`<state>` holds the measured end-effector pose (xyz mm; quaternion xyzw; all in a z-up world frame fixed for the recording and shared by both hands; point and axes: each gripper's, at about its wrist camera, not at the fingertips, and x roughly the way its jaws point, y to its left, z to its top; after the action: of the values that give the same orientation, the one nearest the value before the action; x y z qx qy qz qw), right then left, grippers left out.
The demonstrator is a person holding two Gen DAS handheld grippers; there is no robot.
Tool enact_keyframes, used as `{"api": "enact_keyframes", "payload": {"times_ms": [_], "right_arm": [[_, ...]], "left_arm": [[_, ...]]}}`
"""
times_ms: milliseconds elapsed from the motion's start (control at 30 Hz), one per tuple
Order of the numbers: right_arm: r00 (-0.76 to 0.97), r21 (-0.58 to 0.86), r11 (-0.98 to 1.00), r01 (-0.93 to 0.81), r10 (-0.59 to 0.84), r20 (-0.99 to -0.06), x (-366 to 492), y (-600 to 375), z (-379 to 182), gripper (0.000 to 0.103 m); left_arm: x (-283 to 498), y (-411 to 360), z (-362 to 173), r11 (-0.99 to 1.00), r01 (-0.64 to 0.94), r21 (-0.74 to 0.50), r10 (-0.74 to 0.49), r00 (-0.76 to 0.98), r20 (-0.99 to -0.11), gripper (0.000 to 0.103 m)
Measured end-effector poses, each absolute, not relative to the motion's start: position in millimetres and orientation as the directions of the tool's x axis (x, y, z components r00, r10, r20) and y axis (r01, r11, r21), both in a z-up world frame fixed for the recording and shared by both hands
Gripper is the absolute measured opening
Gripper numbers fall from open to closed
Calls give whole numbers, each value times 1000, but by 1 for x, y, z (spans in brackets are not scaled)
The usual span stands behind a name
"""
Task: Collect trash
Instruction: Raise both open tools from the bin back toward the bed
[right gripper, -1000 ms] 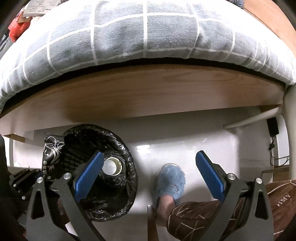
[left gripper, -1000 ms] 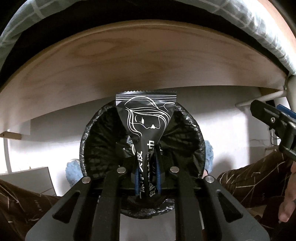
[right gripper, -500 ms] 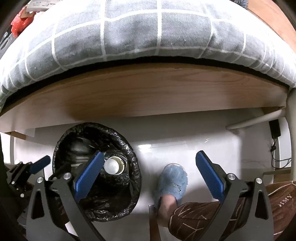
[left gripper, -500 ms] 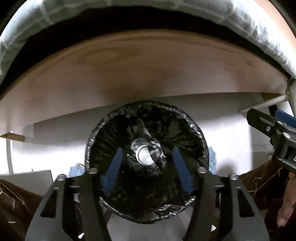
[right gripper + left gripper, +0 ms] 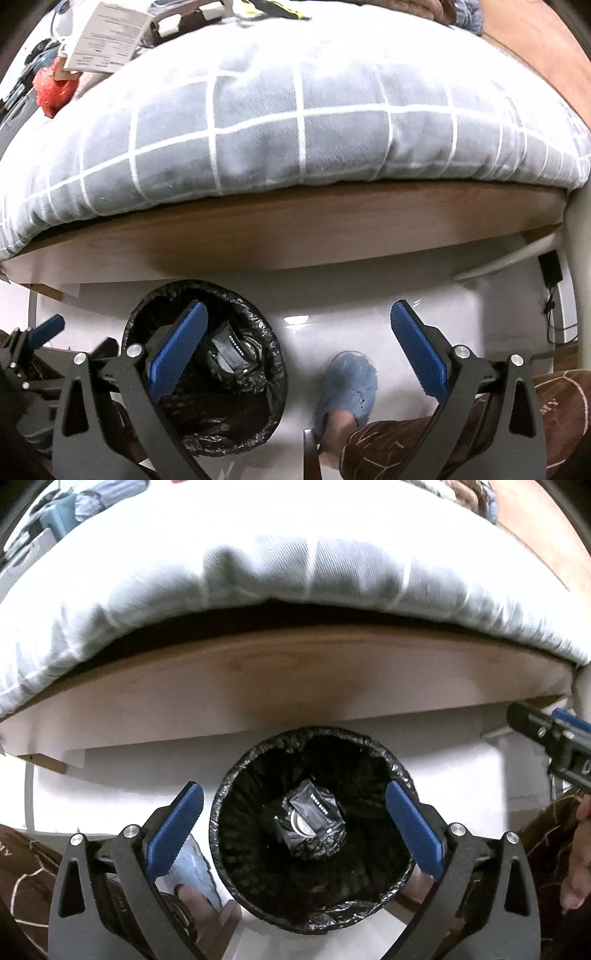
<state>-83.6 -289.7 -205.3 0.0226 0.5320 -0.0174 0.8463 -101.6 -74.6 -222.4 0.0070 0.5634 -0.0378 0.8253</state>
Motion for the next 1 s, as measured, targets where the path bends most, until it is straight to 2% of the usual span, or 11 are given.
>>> {"api": "enact_keyframes", "payload": {"times_ms": [433,1000], "right_arm": [[528,-3,1000,17,-11,-849,-94,-277,-162,96],[627,-14,1000,-4,-8,-779,-96,-271,-103,96]], "left_arm": [[-112,-49,-165,996,-49,-71,-42,451,-892,97],[-105,-51,-102,994,-3,-113,-93,549,-830,97]]}}
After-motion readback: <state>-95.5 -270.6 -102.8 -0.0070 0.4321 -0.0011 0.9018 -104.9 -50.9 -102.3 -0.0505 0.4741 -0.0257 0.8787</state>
